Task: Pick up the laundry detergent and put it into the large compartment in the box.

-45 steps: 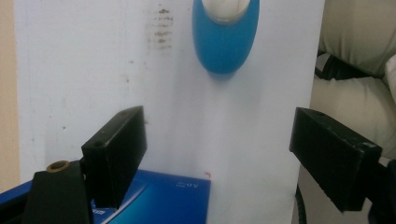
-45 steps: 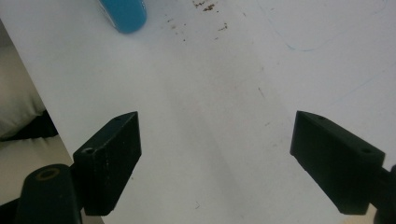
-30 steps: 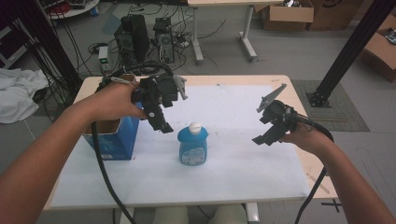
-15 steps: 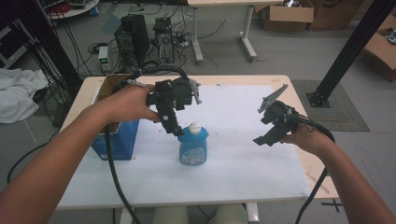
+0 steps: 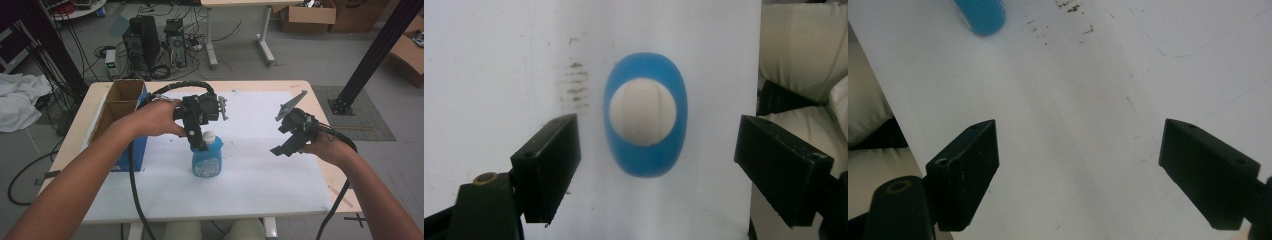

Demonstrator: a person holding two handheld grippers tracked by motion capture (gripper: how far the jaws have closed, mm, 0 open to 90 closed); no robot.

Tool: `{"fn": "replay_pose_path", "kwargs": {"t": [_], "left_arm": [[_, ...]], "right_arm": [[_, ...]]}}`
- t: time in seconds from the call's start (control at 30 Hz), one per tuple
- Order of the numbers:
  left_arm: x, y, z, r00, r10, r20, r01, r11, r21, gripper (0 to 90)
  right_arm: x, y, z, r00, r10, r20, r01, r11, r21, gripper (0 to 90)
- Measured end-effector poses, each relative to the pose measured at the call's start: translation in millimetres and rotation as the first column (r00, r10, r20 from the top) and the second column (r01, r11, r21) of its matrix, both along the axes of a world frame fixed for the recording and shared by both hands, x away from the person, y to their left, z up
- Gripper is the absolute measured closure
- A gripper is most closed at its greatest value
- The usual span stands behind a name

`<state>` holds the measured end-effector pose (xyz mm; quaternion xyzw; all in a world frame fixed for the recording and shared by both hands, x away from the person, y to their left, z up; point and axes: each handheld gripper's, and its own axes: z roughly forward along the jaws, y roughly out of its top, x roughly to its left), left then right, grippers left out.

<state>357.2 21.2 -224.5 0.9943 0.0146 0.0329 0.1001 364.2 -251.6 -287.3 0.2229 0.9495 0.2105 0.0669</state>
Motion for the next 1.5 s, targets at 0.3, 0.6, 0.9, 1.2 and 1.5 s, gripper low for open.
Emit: {"fn": "replay_pose_path", "kwargs": {"t": [0.3, 0.6, 0.9, 1.2, 1.5], "left_arm": [[5.9, -6.5, -16.8, 0.9999, 0.013, -0.005, -0.013, 0.9998, 0.017, 19.3], [10.5, -11.9, -31.1, 0.9999, 0.012, -0.011, -0.011, 0.9994, 0.031, 19.3], [12.3, -14.0, -44.3, 0.9994, 0.025, -0.025, -0.024, 0.9988, 0.043, 19.3], [12.4, -16.1, -54.3, 0.9995, 0.020, -0.024, -0.018, 0.9985, 0.052, 19.4], [13.4, -16.2, -58.4, 0.9991, 0.022, -0.036, -0.020, 0.9984, 0.053, 21.3]], "right_arm": [[1.1, -0.9, -3.3, 1.0000, 0.003, -0.004, -0.003, 1.000, 0.003, 16.2], [1.2, -3.3, -5.2, 1.0000, 0.001, -0.004, -0.001, 1.000, 0.007, 16.2], [0.9, -5.6, -6.4, 1.0000, -0.001, -0.005, 0.001, 1.000, 0.010, 16.2], [0.6, -5.9, -6.8, 1.0000, -0.002, -0.007, 0.002, 1.000, 0.012, 16.2], [0.9, -6.0, -6.2, 1.0000, -0.004, -0.007, 0.004, 1.000, 0.016, 16.3]]}}
